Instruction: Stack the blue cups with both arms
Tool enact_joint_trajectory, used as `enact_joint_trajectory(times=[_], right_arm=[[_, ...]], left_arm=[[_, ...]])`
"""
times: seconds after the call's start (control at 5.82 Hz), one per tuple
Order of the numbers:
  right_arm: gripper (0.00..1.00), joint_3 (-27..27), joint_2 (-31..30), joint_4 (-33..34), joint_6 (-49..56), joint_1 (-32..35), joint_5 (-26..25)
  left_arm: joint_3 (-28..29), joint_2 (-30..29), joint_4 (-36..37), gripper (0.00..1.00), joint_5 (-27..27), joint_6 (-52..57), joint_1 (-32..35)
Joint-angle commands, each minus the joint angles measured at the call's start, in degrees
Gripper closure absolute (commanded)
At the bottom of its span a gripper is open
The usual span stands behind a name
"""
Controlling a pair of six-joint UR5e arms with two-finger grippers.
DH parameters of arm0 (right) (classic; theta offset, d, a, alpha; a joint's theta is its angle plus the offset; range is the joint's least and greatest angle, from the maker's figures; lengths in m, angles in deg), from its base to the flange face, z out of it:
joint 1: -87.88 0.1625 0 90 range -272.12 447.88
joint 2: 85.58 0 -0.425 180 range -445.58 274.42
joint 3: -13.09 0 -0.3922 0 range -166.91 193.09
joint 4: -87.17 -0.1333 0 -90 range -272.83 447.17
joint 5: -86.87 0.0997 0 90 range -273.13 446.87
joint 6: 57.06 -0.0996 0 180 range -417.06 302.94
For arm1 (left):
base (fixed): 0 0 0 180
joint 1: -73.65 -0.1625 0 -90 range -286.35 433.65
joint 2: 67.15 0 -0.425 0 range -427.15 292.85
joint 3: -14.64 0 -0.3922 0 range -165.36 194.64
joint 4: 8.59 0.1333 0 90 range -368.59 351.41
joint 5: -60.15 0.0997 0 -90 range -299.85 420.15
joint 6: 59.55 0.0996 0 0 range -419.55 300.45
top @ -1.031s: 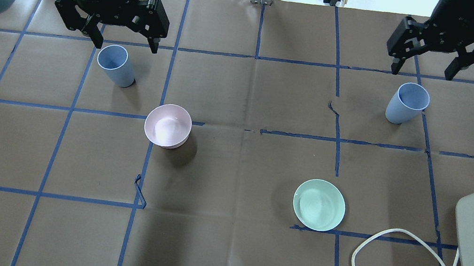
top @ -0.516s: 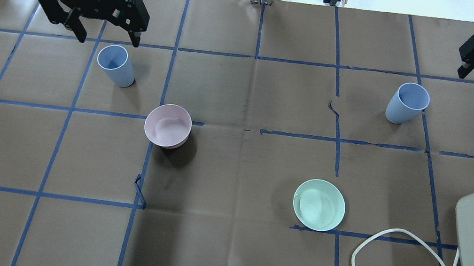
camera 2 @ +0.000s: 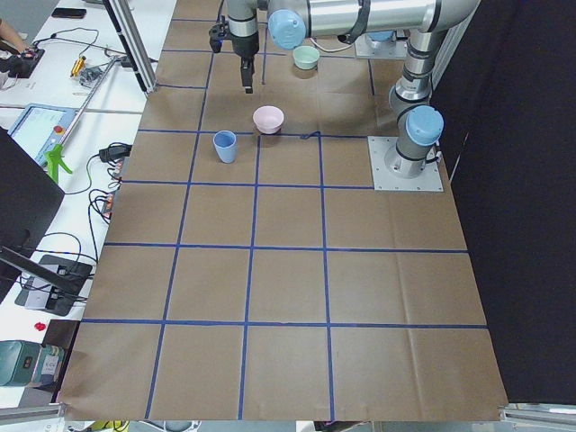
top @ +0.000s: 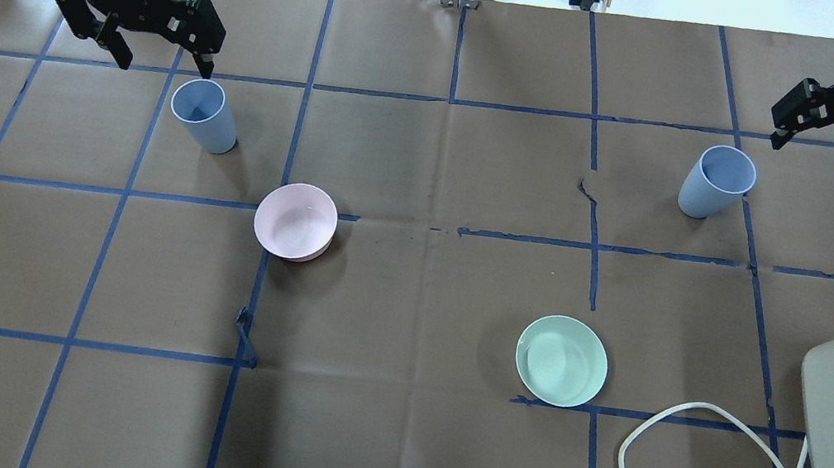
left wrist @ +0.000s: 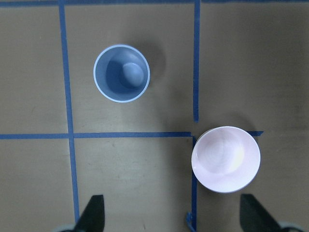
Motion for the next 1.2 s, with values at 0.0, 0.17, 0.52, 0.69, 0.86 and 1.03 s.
enact_joint_trajectory(times=[0.0,0.17,0.52,0.69,0.86,1.03], right_arm=[[0.0,-1.3,4.4,4.3,-0.3,0.2,0.7],[0.0,-2.5,5.9,8.8,-0.2,0.2,0.7],[0.0,-5.0,6.7,9.5,-0.3,0.2,0.7],[0.12,-5.9,6.7,9.6,-0.3,0.2,0.7],[0.75,-5.9,6.5,9.5,-0.7,0.3,0.6],[0.92,-5.8,6.2,9.4,-1.5,0.4,0.6]], left_arm=[[0.0,-9.0,7.4,0.03,0.1,0.4,0.1],[-0.1,-12.6,9.7,0.03,0.2,0.4,0.1],[-0.4,-18.7,17.1,0.03,0.2,0.5,0.1],[-0.6,-18.8,16.5,0.22,0.4,0.9,0.1],[-1.6,-18.8,16.6,0.64,0.5,2.4,0.1],[-1.8,-18.7,16.7,0.87,0.5,3.0,0.0]])
